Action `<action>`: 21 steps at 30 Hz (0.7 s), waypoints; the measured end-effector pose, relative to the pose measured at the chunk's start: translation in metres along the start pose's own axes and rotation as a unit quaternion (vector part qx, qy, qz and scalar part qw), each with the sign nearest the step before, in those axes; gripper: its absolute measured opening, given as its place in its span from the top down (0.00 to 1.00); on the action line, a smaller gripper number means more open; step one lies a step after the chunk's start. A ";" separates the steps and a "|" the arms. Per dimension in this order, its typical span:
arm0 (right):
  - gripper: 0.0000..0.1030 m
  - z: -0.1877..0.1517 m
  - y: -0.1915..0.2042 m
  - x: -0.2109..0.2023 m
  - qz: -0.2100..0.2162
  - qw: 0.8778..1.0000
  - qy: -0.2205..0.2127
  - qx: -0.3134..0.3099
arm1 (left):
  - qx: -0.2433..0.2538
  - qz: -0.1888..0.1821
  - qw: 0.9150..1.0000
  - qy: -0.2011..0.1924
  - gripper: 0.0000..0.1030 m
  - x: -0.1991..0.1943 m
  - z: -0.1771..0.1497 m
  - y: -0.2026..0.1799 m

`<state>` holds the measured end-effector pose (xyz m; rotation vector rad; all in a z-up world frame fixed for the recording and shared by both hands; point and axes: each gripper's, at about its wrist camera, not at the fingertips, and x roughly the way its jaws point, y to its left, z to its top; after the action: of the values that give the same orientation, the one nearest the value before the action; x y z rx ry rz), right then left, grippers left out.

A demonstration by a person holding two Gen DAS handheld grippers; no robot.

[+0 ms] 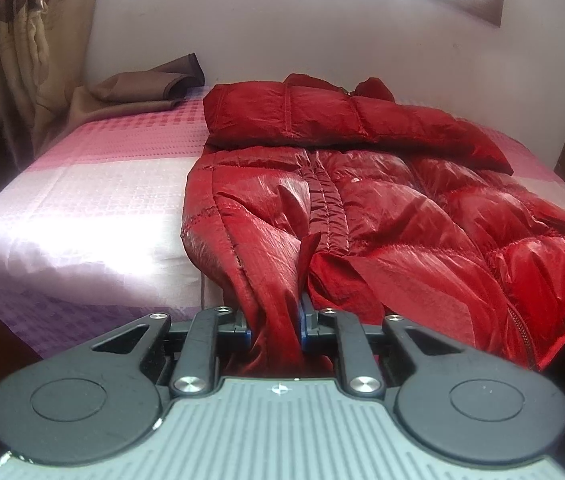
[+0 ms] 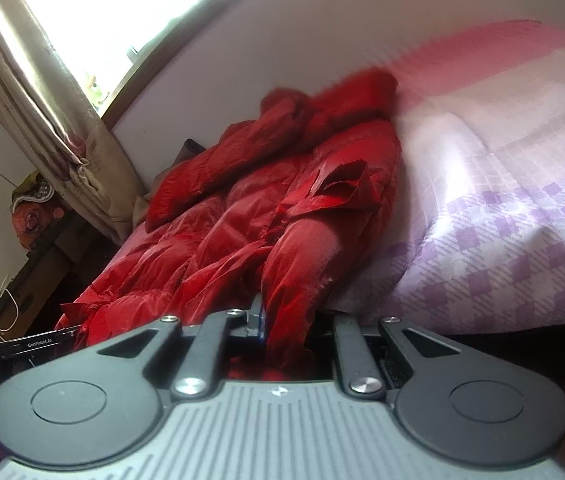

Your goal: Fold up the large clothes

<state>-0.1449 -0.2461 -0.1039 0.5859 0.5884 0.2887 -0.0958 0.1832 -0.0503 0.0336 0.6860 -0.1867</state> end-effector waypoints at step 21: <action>0.88 0.016 0.036 -0.052 0.091 0.994 -0.005 0.056 | -0.111 -0.030 0.993 -0.036 0.83 -0.040 0.047 0.031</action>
<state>-0.1799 -0.2459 -0.0486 0.7515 0.5441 0.4249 -0.0913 0.2161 0.0105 -0.2069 0.6328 -0.1681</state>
